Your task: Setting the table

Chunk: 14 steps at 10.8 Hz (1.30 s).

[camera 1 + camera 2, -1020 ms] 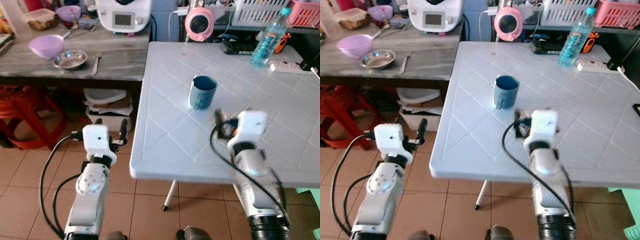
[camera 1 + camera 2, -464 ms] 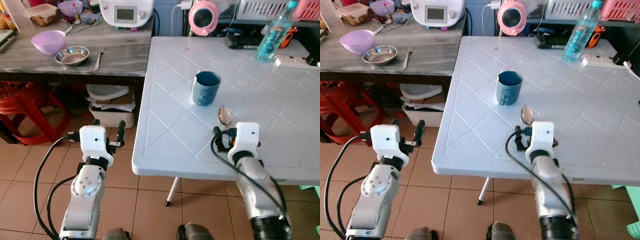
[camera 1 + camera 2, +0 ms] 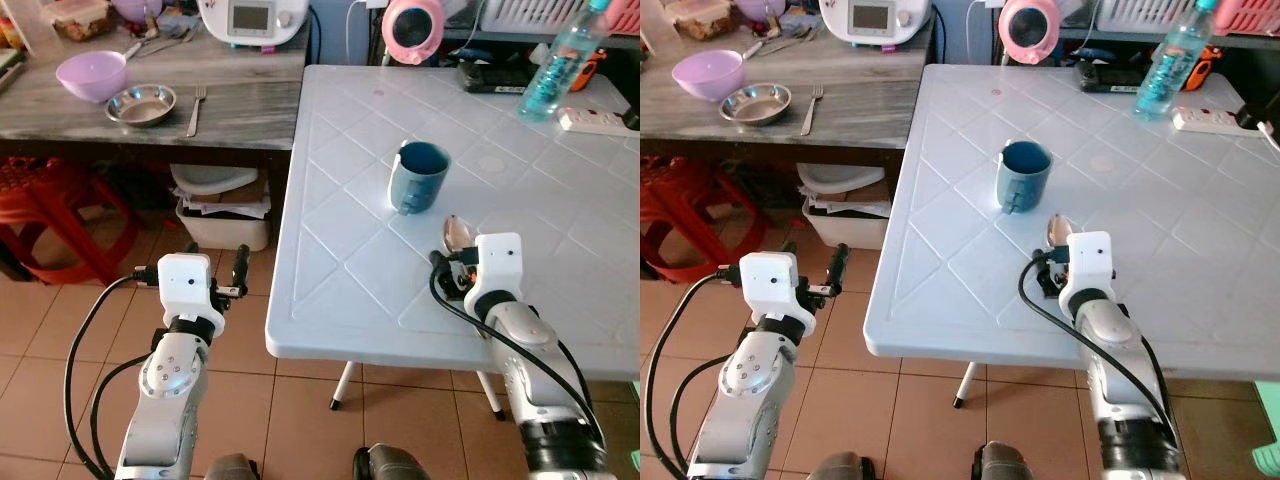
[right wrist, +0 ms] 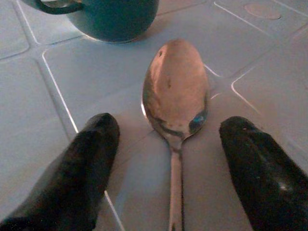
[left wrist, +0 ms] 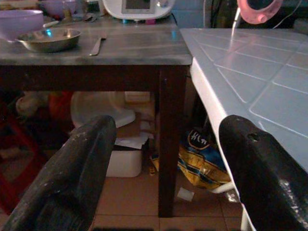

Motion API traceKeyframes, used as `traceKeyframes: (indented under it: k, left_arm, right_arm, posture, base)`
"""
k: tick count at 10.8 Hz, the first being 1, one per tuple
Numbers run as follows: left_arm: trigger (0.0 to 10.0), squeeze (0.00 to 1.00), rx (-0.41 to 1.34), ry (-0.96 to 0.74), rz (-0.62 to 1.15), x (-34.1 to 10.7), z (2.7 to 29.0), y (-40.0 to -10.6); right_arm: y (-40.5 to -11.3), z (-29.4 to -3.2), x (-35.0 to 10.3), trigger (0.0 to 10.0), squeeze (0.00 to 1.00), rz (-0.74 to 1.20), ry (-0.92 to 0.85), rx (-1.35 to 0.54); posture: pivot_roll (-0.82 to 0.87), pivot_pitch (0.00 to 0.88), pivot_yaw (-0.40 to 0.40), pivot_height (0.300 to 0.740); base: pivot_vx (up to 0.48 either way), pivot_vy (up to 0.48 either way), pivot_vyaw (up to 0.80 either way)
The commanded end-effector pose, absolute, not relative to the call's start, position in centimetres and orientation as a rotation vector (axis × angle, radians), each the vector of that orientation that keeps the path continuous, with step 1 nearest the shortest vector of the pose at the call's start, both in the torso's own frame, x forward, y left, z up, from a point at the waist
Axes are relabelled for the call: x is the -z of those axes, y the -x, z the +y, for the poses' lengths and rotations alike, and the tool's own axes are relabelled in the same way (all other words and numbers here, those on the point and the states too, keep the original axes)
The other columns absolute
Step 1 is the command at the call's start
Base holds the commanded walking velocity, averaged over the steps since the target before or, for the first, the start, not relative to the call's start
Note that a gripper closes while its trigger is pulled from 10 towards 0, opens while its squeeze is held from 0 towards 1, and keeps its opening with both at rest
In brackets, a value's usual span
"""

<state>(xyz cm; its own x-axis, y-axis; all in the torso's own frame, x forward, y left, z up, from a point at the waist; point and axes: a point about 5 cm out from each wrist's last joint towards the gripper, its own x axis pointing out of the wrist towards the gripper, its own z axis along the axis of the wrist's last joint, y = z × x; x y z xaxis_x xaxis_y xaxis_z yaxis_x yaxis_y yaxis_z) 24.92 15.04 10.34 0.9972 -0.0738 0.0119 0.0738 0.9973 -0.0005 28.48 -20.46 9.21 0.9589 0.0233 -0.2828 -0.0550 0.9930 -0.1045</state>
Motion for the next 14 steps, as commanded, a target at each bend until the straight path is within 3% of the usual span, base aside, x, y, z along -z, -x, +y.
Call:
traceKeyframes:
  k: [1, 2, 3, 4, 5, 7, 9, 11, 14]
  left_arm:
    - [10.0, 0.0, 0.067, -0.01, -0.014, -10.5, 15.3, -24.6]
    - [10.0, 0.0, 0.063, -0.013, -0.011, -10.5, 15.4, -24.5]
    - [10.0, 0.0, 0.06, -0.019, -0.005, -10.5, 15.7, -24.3]
    - [10.0, 0.0, 0.06, -0.021, -0.003, -10.5, 15.7, -24.3]
    - [10.0, 0.0, 0.063, -0.023, -0.001, -10.5, 15.7, -24.3]
    - [10.0, 0.0, 0.068, -0.028, 0.0, -10.6, 15.7, -24.3]
    - [10.0, 0.0, 0.071, -0.028, -0.001, -10.7, 15.6, -24.4]
    - [10.0, 0.0, 0.074, -0.029, -0.001, -10.7, 15.6, -24.5]
    - [10.0, 0.0, 0.076, -0.029, -0.002, -10.8, 15.6, -24.5]
  right_arm:
    - [-26.8, -20.3, -6.6, 0.0, 0.0, 0.433, 0.112, -0.064]
    - [-25.9, -20.1, -6.1, 0.0, 0.0, 0.463, 0.108, -0.087]
    - [-25.0, -20.1, -5.8, 3.4, 0.0, 0.477, 0.113, -0.098]
    - [-24.6, -20.0, -5.7, 3.9, 0.0, 0.481, 0.125, -0.105]
    - [-24.1, -20.1, -5.6, 10.0, 0.0, 0.478, 0.177, -0.093]
    - [-23.7, -20.4, -5.8, 10.0, 0.0, 0.404, 0.226, -0.049]
    - [-23.8, -20.4, -6.6, 10.0, 0.0, 0.288, 0.107, -0.017]
    - [-23.9, -19.5, -6.2, 10.0, 0.0, 0.295, -0.082, -0.043]
    - [-24.2, -19.3, -5.6, 10.0, 0.0, 0.347, -0.227, -0.074]
  posture:
    - [-0.01, 0.14, 0.017, 0.74]
    - [-0.01, 0.147, 0.015, 0.74]
    - [-0.01, 0.151, 0.015, 0.74]
    - [-0.01, 0.155, 0.017, 0.74]
    - [-0.01, 0.158, 0.021, 0.74]
    - [-0.01, 0.159, 0.025, 0.74]
    - [-0.01, 0.16, 0.03, 0.74]
    - [-0.01, 0.16, 0.031, 0.74]
    - [-0.01, 0.159, 0.034, 0.74]
  base:
    - [0.0, 0.0, 0.0]
    - [0.0, 0.0, 0.0]
    - [0.0, 0.0, 0.0]
    - [0.0, 0.0, 0.0]
    - [0.0, 0.0, 0.0]
    - [0.0, 0.0, 0.0]
    - [0.0, 0.0, 0.0]
    - [0.0, 0.0, 0.0]
    - [0.0, 0.0, 0.0]
